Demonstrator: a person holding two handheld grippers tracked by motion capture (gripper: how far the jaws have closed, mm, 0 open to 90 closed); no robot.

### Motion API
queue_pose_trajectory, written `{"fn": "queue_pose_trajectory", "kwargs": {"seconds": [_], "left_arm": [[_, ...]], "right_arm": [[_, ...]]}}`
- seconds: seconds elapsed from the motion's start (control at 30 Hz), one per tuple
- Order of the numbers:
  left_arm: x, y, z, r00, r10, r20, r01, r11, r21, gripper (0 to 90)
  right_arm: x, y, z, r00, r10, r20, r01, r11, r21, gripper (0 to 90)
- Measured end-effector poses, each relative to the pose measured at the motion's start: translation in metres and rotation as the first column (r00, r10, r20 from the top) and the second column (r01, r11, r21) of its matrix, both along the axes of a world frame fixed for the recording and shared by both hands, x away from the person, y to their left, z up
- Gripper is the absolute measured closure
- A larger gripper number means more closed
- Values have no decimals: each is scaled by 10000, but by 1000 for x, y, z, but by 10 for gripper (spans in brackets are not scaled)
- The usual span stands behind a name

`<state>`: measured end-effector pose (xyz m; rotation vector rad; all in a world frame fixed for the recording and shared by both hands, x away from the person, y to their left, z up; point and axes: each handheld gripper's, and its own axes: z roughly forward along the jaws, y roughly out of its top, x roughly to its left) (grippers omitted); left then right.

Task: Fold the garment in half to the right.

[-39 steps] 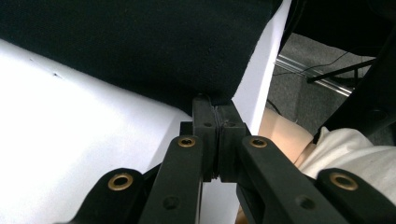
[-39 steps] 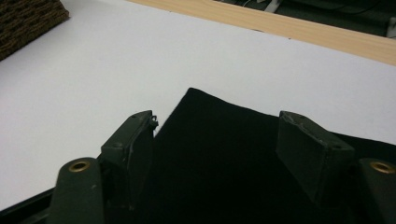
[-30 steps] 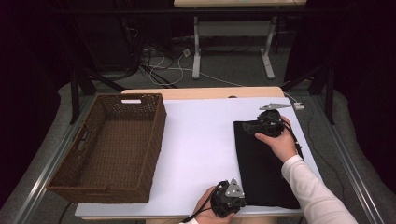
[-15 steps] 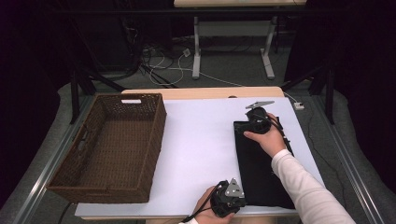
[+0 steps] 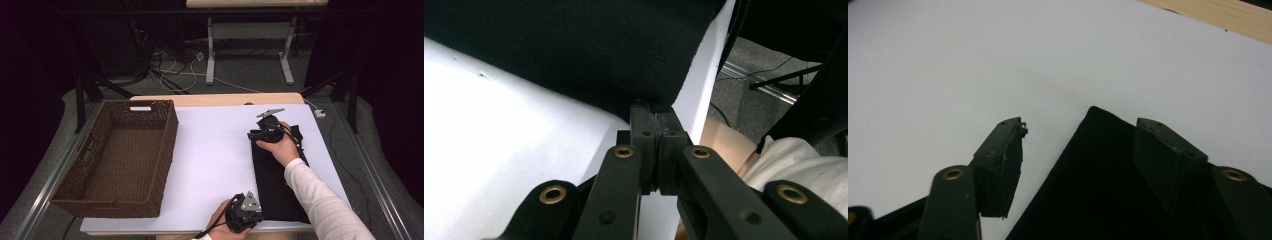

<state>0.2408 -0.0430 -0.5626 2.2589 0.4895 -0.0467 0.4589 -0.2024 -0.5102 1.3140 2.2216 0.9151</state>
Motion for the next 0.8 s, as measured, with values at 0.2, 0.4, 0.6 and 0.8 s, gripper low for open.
{"fn": "queue_pose_trajectory", "kwargs": {"seconds": [0.2,0.4,0.6,0.8], "left_arm": [[0,0,0,10000,-17,-28,17,10000,-19,895],[0,1,0,10000,-19,-66,19,10000,-4,895],[1,1,0,10000,-29,-48,29,10000,-91,895],[1,2,0,10000,7,-60,-8,10000,-61,895]], "right_arm": [[7,4,-8,9993,-288,-230,280,9991,-312,419],[16,7,-14,9973,-563,-462,551,9981,-264,473],[23,8,-23,9930,-811,-853,804,9967,-116,516],[26,7,-31,9873,-1027,-1212,1017,9947,-147,551]]}}
